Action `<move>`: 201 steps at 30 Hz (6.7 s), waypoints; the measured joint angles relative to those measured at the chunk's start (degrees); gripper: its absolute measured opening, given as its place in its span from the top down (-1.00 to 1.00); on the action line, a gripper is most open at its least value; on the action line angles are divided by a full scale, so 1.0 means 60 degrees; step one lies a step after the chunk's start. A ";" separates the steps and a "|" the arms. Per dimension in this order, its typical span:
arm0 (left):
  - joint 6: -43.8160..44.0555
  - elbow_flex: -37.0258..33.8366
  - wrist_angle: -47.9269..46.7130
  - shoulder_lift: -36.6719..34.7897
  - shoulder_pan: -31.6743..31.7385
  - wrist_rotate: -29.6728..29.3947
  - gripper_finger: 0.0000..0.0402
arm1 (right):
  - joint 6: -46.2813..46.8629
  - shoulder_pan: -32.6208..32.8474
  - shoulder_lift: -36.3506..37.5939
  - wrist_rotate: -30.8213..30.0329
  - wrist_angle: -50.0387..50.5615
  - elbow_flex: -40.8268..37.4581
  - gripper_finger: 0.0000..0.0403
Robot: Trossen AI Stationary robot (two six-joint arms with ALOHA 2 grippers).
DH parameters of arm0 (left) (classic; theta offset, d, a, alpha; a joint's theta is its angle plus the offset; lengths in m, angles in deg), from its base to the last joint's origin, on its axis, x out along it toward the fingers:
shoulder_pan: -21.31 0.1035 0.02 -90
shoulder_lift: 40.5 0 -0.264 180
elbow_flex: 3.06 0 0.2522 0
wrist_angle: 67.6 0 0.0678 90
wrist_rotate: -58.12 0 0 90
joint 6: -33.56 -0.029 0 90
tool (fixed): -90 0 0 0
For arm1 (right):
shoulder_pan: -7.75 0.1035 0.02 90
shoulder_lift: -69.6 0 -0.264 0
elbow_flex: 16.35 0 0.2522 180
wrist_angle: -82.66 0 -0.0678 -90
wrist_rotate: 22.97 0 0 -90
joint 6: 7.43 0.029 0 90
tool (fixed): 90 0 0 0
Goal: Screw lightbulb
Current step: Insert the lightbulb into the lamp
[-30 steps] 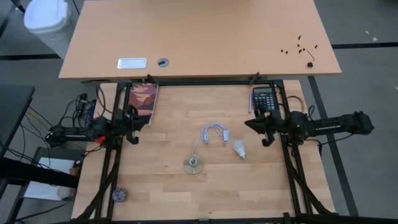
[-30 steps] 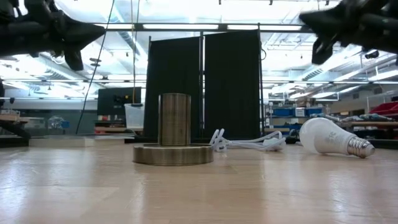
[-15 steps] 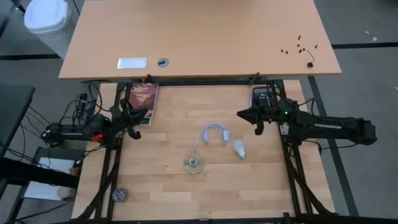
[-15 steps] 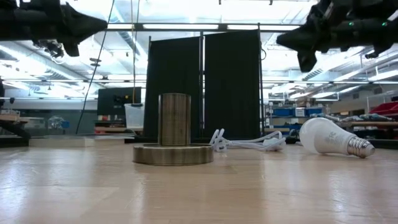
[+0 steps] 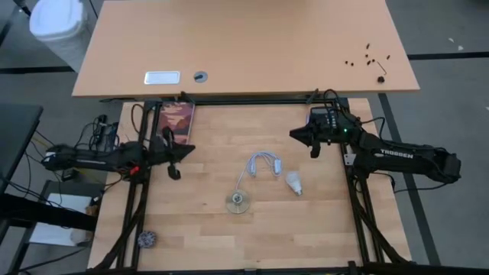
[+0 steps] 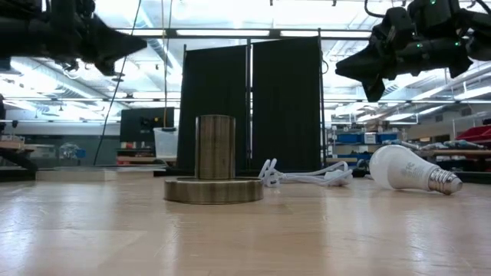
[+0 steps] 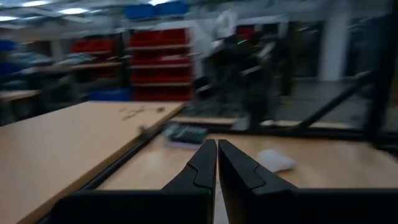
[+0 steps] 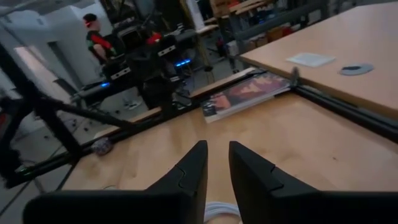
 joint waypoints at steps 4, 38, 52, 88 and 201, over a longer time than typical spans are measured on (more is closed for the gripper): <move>-0.0002 0.0011 0.1171 0.0952 0.0004 0.0721 0.89 | 0.0007 0.0189 0.0000 0.0097 -0.0016 0.0000 0.51; -0.0707 0.0015 0.3002 0.2471 -0.0011 0.1607 0.30 | 0.0626 0.3617 0.0000 -0.4982 0.3088 0.2102 0.24; 0.0066 0.0015 0.2975 0.2471 -0.0015 0.3150 0.29 | 0.1569 0.3825 -0.0555 -0.5226 0.2824 0.2106 0.24; 0.0532 0.0929 0.1084 0.2471 -0.0015 0.3310 0.29 | 0.1873 0.5847 -0.1854 -0.8419 0.1100 0.2106 0.24; 0.1566 0.0885 0.0004 0.6687 -0.1392 0.4075 0.29 | 0.5588 0.7637 -0.7941 -0.6660 1.0277 0.5894 0.19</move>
